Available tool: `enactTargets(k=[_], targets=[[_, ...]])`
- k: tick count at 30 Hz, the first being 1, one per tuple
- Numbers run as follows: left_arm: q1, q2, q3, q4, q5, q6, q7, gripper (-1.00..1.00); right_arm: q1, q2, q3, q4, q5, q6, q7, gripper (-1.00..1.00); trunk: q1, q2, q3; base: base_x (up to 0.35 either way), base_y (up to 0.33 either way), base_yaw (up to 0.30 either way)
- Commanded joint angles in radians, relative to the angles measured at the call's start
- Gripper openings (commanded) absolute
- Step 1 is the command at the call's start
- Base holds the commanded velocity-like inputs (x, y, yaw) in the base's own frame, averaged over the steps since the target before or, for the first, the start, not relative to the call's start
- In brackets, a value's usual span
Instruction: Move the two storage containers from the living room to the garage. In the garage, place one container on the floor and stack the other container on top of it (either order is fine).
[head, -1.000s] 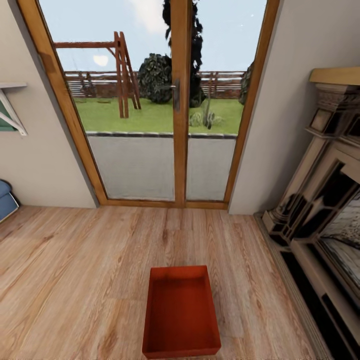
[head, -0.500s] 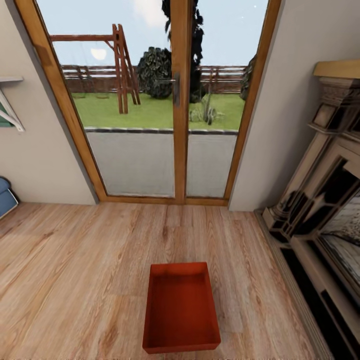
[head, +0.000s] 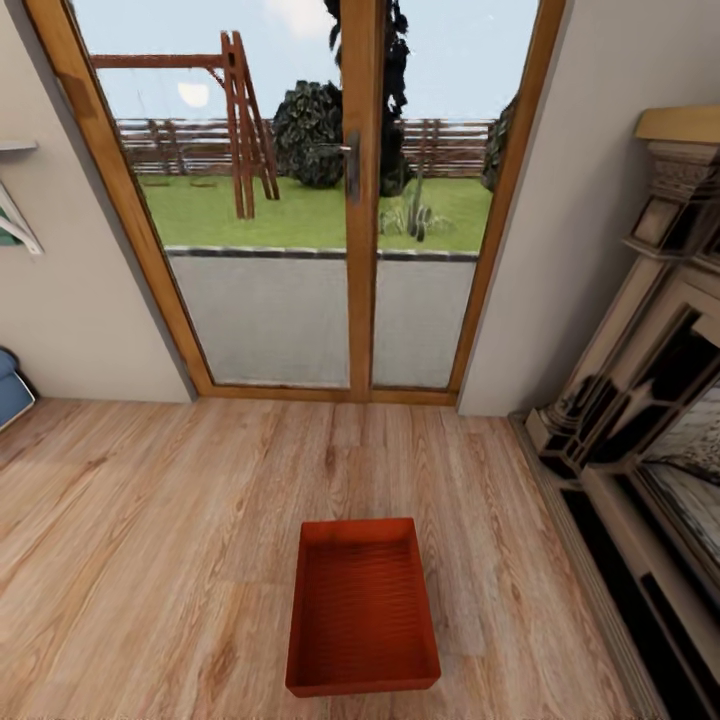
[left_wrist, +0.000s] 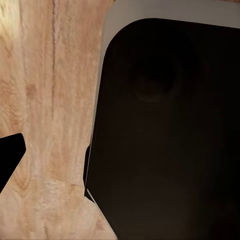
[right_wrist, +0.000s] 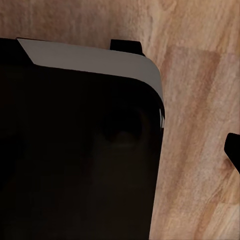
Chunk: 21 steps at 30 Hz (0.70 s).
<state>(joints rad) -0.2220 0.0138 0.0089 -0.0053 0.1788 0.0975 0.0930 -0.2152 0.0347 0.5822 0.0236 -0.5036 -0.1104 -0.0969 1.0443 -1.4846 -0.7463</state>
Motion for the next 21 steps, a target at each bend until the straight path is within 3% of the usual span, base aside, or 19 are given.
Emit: enactTargets(k=[1, 21], targets=[[0.0, 0.0, 0.0, -0.001, 0.007, 0.004, 0.002, 1.0, -0.001, 0.001, 0.008, 0.002, -0.009, -0.005, -0.001, 1.0, 0.0, 0.0, -0.002, 0.0, 0.0, 0.0], [0.0, 0.0, 0.0, -0.001, 0.007, 0.004, 0.002, 1.0, -0.001, 0.001, 0.008, 0.002, -0.009, -0.005, -0.001, 1.0, 0.0, 0.0, -0.034, 0.0, 0.0, 0.0]])
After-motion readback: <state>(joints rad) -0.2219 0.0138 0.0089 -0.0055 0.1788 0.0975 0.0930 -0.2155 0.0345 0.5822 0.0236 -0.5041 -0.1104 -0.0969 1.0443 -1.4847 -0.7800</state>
